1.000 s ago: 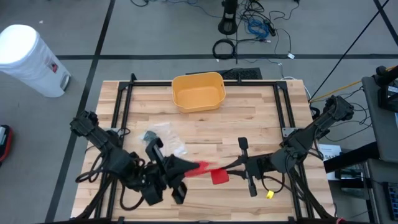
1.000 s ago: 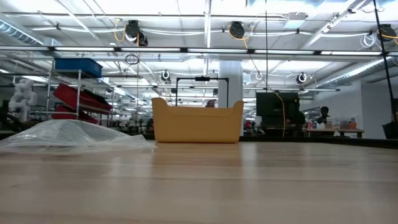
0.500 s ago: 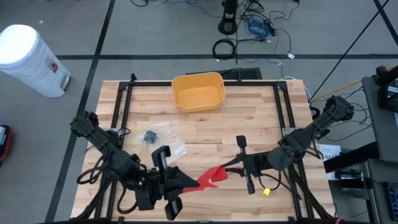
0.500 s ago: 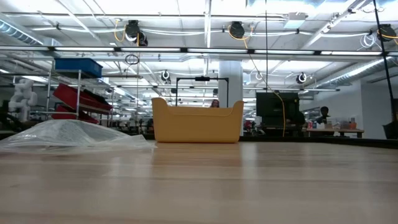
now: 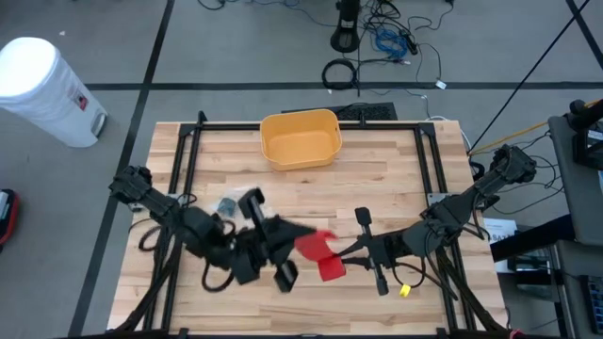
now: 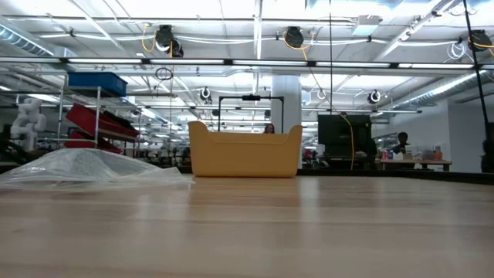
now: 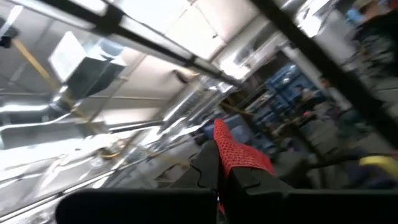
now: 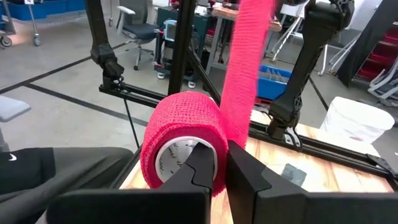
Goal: Roll bandage
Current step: Roll the red bandage
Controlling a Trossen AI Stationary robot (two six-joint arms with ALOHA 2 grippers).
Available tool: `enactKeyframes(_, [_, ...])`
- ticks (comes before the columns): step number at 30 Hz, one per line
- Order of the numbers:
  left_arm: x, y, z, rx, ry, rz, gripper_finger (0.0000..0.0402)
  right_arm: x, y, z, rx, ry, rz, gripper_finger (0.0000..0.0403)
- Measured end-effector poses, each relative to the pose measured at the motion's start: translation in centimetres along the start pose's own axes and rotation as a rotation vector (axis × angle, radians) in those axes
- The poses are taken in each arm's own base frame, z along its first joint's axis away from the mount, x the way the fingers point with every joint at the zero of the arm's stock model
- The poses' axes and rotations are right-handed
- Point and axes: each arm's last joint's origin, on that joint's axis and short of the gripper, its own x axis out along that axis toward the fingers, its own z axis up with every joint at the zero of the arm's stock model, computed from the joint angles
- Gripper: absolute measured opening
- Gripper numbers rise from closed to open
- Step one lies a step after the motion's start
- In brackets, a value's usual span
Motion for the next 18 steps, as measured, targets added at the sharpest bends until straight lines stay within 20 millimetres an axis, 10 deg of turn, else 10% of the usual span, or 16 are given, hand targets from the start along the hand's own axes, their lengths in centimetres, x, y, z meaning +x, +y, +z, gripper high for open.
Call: enactKeyframes(18, [0.5, 0.0, -0.8, -0.110, -0.038, -0.050, 0.0001, 1.3, -0.7, -0.7, 0.000, 0.027, -0.039, 0.0016])
